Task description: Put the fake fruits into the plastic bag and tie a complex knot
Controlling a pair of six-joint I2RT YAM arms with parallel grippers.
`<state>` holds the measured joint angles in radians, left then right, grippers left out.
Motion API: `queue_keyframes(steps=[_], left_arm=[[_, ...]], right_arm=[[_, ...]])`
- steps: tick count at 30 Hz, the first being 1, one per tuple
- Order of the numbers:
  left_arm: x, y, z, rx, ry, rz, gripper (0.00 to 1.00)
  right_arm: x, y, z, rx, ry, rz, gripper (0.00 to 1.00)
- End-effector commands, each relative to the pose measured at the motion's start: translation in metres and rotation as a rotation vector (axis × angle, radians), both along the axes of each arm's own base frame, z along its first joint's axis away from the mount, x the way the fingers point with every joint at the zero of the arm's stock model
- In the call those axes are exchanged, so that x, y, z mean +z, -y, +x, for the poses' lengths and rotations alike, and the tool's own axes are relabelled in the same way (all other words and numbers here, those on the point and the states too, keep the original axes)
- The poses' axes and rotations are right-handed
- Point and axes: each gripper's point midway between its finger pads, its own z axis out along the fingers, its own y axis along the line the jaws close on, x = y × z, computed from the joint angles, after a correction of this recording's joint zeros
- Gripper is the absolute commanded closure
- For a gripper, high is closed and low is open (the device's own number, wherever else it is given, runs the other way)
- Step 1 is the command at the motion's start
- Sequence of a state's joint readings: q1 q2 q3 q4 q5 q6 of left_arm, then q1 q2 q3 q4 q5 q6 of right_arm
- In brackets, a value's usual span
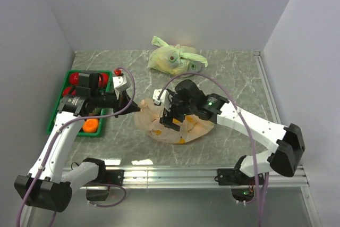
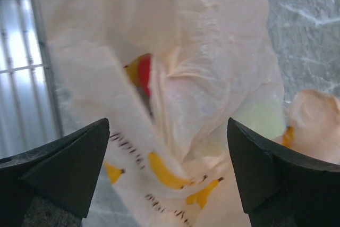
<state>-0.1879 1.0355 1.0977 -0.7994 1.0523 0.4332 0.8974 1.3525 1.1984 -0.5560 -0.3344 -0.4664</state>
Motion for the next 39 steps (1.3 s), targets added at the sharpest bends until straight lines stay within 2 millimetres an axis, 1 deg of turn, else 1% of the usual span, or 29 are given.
queue_keyframes(steps=[1,2,3,5,6,8,9,10,11,12,13,14,15,17,18,22,24,25,26,29,30,31,32,33,34,35,36,38,39], left_arm=[[0.012,0.001,-0.013,-0.048,0.05,-0.012,1.0],[0.013,0.0,-0.014,-0.056,0.062,-0.01,1.0],[0.013,0.0,-0.016,-0.063,0.065,-0.01,1.0],[0.016,0.001,-0.018,-0.078,0.092,-0.014,1.0],[0.018,0.001,-0.018,-0.078,0.099,-0.018,1.0],[0.028,0.002,-0.013,-0.067,0.15,-0.035,1.0],[0.031,0.003,-0.01,-0.062,0.172,-0.04,1.0],[0.035,0.003,-0.006,-0.053,0.19,-0.049,1.0],[0.046,0.006,0.005,-0.031,0.23,-0.073,1.0],[0.047,0.007,0.01,-0.019,0.24,-0.085,1.0],[0.048,0.009,0.017,-0.007,0.236,-0.099,1.0],[0.06,0.012,0.028,0.014,0.262,-0.14,1.0],[0.057,0.013,0.033,0.026,0.248,-0.15,1.0],[0.054,0.017,0.047,0.054,0.202,-0.176,1.0],[0.055,0.018,0.057,0.071,0.229,-0.19,0.99],[0.043,0.022,0.08,0.121,0.2,-0.206,1.0],[0.038,0.022,0.087,0.145,0.182,-0.208,0.99],[0.03,0.021,0.093,0.162,0.159,-0.2,1.0],[0.031,0.021,0.097,0.167,0.176,-0.203,0.99],[0.021,0.023,0.102,0.161,0.154,-0.186,0.99],[0.02,0.023,0.099,0.15,0.142,-0.179,0.99],[0.019,0.024,0.097,0.134,0.136,-0.178,1.0],[0.017,0.025,0.091,0.107,0.13,-0.17,1.0],[0.019,0.025,0.088,0.091,0.14,-0.168,0.99],[0.021,0.025,0.085,0.082,0.148,-0.164,1.0],[0.02,0.024,0.08,0.073,0.142,-0.156,0.99],[0.02,0.024,0.079,0.072,0.144,-0.153,0.99],[0.021,0.023,0.073,0.07,0.147,-0.15,1.0],[0.02,0.022,0.072,0.073,0.146,-0.148,0.99]], right_arm=[[0.014,-0.02,0.033,-0.056,0.135,0.085,0.02],[0.011,-0.022,0.034,-0.054,0.133,0.086,0.02],[0.002,-0.026,0.036,-0.056,0.119,0.076,0.03],[-0.007,-0.031,0.037,-0.052,0.099,0.075,0.08],[-0.016,-0.036,0.035,-0.038,0.059,0.072,0.17],[-0.024,-0.038,0.028,-0.015,0.002,0.069,0.3],[-0.029,-0.038,0.023,-0.012,-0.035,0.071,0.5],[-0.032,-0.041,0.014,0.022,-0.074,0.086,0.6],[-0.034,-0.042,0.009,0.036,-0.094,0.091,0.72],[-0.042,-0.041,0.003,0.039,-0.127,0.087,0.99],[-0.044,-0.042,-0.001,0.052,-0.151,0.093,1.0],[-0.05,-0.04,-0.004,0.052,-0.167,0.088,1.0],[-0.06,-0.036,-0.008,0.051,-0.188,0.074,1.0],[-0.066,-0.037,-0.011,0.057,-0.198,0.082,1.0],[-0.075,-0.033,-0.016,0.062,-0.212,0.07,1.0],[-0.089,-0.03,-0.02,0.064,-0.233,0.065,1.0],[-0.097,-0.028,-0.023,0.066,-0.243,0.053,1.0],[-0.099,-0.028,-0.022,0.065,-0.241,0.054,1.0],[-0.101,-0.027,-0.021,0.065,-0.236,0.049,1.0],[-0.104,-0.026,-0.018,0.065,-0.214,0.036,1.0],[-0.095,-0.029,-0.015,0.064,-0.201,0.047,1.0],[-0.09,-0.028,-0.015,0.057,-0.205,0.039,0.95],[-0.074,-0.029,-0.013,0.051,-0.188,0.063,0.91],[-0.053,-0.034,-0.007,0.045,-0.159,0.096,0.83],[-0.043,-0.033,-0.009,0.038,-0.159,0.094,0.77],[-0.025,-0.032,-0.008,0.023,-0.149,0.119,0.68],[-0.004,-0.035,-0.005,0.017,-0.129,0.151,0.53],[0.011,-0.03,-0.011,0.008,-0.14,0.147,0.41],[0.023,-0.03,-0.011,0.005,-0.136,0.156,0.35]])
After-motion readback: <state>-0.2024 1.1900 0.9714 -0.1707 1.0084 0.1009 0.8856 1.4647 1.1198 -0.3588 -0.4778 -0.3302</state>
